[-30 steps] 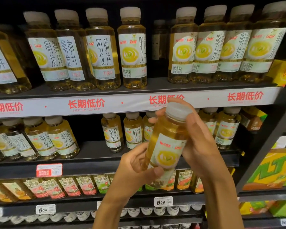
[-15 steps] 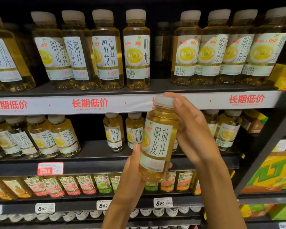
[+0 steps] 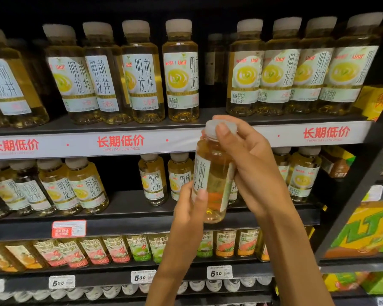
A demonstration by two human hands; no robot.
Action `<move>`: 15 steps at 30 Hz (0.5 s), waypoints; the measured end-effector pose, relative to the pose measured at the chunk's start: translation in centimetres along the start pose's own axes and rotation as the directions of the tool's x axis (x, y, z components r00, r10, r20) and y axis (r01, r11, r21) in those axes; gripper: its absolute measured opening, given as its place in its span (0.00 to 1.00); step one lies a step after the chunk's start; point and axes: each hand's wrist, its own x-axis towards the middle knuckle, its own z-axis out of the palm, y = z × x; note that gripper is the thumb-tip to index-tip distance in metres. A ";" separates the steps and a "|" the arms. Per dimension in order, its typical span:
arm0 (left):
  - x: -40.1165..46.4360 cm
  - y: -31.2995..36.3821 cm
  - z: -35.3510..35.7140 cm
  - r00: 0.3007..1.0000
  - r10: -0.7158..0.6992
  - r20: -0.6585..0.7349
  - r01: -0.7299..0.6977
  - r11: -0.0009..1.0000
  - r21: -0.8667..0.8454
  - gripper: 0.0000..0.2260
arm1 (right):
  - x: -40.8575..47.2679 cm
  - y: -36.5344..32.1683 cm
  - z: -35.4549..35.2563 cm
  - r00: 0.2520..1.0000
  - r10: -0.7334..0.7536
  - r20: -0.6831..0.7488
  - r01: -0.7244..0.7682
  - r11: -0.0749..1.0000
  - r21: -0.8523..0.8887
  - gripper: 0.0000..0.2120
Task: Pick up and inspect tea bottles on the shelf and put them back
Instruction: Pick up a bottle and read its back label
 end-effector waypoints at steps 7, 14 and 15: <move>-0.2 -0.2 0.3 0.996 -0.082 0.046 0.088 0.985 -0.150 0.42 | 0.9 -0.7 -0.7 0.981 0.046 0.186 -0.056 0.997 0.046 0.14; -0.1 -0.2 0.1 1.000 -0.017 -0.017 0.015 0.993 -0.116 0.34 | 0.8 -1.0 -0.2 0.988 0.008 0.153 -0.007 1.000 -0.010 0.13; -0.2 0.1 0.2 0.999 0.027 -0.047 -0.031 0.996 -0.088 0.31 | 0.8 -1.0 -0.1 0.992 -0.011 0.122 0.016 0.999 -0.041 0.13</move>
